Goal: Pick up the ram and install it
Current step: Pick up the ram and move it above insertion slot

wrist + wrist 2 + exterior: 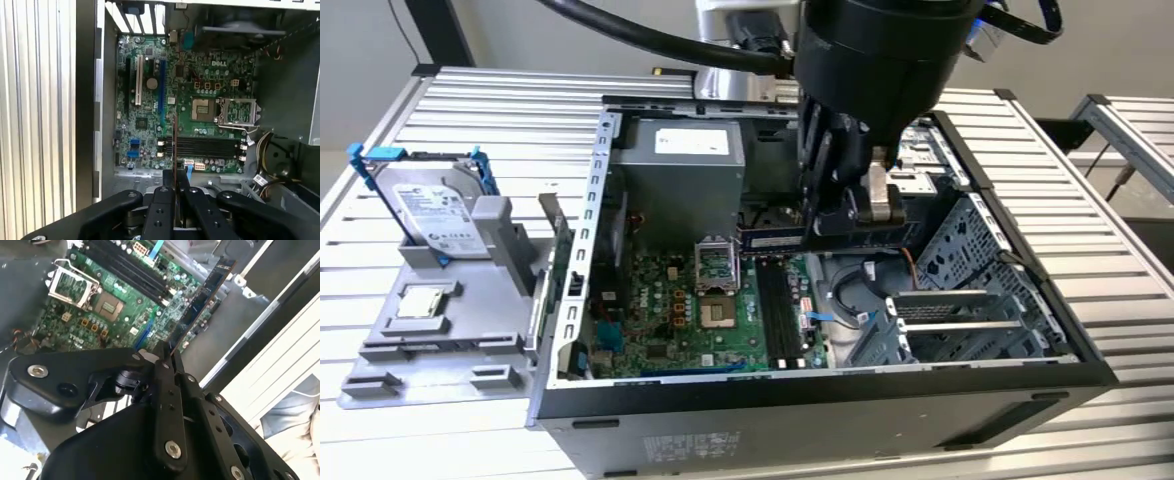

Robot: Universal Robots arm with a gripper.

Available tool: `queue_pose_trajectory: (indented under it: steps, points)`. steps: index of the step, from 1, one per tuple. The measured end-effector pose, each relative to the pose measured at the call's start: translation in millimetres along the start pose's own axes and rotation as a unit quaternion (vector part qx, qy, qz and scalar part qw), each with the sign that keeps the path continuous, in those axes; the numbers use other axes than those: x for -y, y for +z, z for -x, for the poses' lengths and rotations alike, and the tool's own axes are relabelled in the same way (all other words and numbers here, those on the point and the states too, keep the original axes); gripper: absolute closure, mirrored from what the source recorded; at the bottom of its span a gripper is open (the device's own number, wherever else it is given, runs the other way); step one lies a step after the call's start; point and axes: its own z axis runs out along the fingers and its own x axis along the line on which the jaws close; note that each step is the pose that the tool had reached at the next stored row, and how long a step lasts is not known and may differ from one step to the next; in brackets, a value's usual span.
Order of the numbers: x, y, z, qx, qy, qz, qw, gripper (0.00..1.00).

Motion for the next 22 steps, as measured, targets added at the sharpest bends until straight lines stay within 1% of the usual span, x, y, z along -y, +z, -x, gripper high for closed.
queue_pose_trajectory:
  steps: [3,4,5,9,10,16,22]
  points:
    - [11.9,3.5,-0.1,-0.0003,0.0,0.0,1.0,1.0]
    - [14.0,4.0,-0.2,-0.0003,0.0,0.0,1.0,1.0]
    - [14.8,4.1,-0.2,-0.0004,0.0,0.0,1.0,1.0]
    - [14.9,4.3,0.0,-0.0002,0.0,0.0,1.0,1.0]
    - [14.9,4.3,2.0,-0.0002,0.0,0.0,1.0,1.0]
    - [15.6,3.8,28.3,-0.0007,0.0,0.0,1.0,1.0]
    - [16.4,3.5,54.9,-0.0006,0.0,0.003,1.0,1.0]
